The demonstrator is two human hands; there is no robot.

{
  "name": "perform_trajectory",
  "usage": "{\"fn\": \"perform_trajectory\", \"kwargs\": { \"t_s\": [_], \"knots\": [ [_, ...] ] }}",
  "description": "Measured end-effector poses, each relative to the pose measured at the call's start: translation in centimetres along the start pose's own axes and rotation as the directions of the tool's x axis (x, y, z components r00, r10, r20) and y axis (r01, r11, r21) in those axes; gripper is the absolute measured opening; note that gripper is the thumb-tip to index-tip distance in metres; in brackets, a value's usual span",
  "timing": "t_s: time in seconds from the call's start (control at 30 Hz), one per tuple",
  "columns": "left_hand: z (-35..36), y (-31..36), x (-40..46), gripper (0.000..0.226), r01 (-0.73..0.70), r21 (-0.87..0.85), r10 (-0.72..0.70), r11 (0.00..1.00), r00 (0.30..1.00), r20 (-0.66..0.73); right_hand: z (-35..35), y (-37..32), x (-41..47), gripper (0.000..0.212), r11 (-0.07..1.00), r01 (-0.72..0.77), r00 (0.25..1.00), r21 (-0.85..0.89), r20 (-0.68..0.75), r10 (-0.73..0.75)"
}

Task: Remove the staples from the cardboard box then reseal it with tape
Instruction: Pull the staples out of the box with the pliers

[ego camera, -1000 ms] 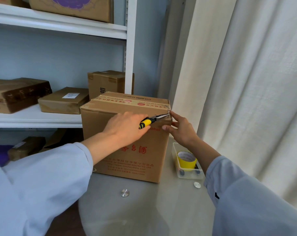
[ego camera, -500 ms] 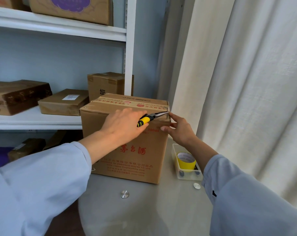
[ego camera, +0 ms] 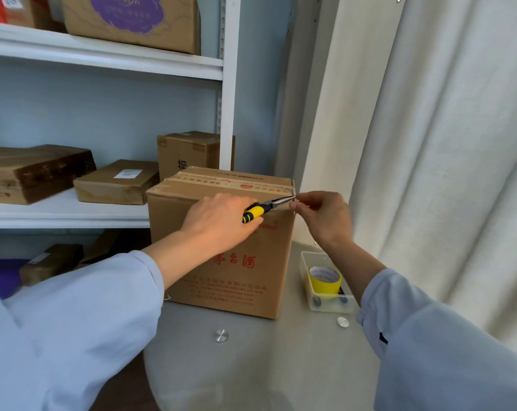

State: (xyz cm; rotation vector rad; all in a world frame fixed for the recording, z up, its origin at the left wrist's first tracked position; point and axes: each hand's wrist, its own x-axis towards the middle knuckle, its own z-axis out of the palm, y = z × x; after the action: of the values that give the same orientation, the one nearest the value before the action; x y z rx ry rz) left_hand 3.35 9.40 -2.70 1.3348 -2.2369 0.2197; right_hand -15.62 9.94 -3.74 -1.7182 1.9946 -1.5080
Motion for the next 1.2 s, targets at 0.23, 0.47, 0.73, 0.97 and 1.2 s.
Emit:
{"fn": "perform_trajectory", "kwargs": {
  "t_s": [0.23, 0.47, 0.73, 0.97, 1.2],
  "knots": [
    [-0.6, 1.5, -1.2, 0.042, -0.010, -0.016, 0.010, 1.000, 1.000, 0.025, -0.5, 0.5, -0.4, 0.007, 0.999, -0.039, 0.999, 0.023, -0.005, 0.039],
    [1.4, 2.7, -1.9, 0.044, 0.063, 0.032, -0.068, 0.998, 0.974, 0.217, -1.0, 2.3, -1.7, 0.011, 0.987, -0.115, 0.990, -0.113, 0.064, 0.123],
    [6.2, 4.2, -4.2, 0.052, 0.055, 0.142, -0.115, 0.988, 0.880, 0.462, -0.9, 9.5, -5.6, 0.014, 0.918, -0.322, 0.911, -0.229, 0.190, 0.367],
    [9.0, 4.6, -4.6, 0.057, 0.039, 0.145, -0.112, 0.989, 0.830, 0.546, 2.7, 15.8, -7.9, 0.009, 0.816, -0.475, 0.745, -0.329, 0.344, 0.572],
    [10.5, 4.7, -4.6, 0.055, 0.012, 0.130, -0.088, 0.991, 0.798, 0.596, 6.2, 20.9, -8.8, 0.036, 0.745, -0.526, 0.714, -0.411, 0.262, 0.649]
  ]
}}
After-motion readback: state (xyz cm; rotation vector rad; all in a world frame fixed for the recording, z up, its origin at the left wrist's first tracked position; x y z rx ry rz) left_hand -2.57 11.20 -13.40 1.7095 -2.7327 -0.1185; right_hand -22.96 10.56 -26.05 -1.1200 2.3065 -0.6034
